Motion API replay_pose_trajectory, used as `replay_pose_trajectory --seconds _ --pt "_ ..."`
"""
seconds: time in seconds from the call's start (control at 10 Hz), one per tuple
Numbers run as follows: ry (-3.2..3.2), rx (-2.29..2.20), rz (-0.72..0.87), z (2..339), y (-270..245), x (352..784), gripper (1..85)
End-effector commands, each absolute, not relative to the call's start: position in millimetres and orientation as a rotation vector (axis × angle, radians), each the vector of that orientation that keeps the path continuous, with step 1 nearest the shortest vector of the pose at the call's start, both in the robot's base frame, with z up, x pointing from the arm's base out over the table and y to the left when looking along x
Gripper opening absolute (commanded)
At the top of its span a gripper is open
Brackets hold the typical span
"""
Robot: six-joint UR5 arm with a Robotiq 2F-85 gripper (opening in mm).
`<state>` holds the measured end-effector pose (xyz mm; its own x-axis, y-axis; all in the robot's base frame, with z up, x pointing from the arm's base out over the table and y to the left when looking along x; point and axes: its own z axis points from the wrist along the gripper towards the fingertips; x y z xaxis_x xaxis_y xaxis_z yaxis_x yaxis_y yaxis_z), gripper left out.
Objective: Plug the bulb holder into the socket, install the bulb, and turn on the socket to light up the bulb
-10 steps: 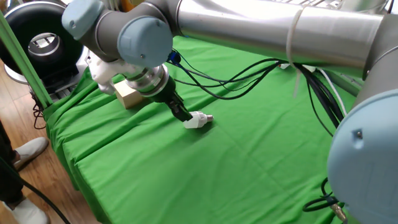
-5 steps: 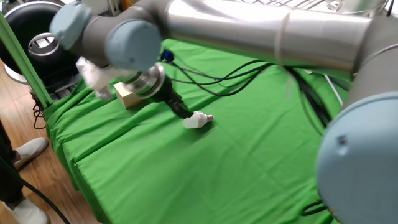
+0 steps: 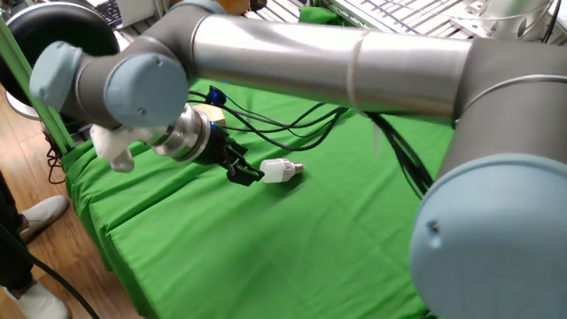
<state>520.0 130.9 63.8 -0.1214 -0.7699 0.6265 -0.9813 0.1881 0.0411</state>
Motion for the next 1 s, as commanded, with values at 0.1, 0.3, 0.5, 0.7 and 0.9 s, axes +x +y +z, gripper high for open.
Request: replay_pose_trajectory --seconds 0.1,0.3,0.5,0.7,0.9 --pt "-2.009 1.473 0.526 38.9 115.4 498.2 65.3" --pt "-1.986 1.406 0.582 40.4 103.8 496.6 65.3" --pt "-1.982 1.397 0.594 40.1 109.9 499.4 65.3" --pt "-1.997 1.386 0.607 31.8 116.6 505.4 65.0" --pt "-1.989 1.396 0.629 31.0 111.6 512.3 63.7"
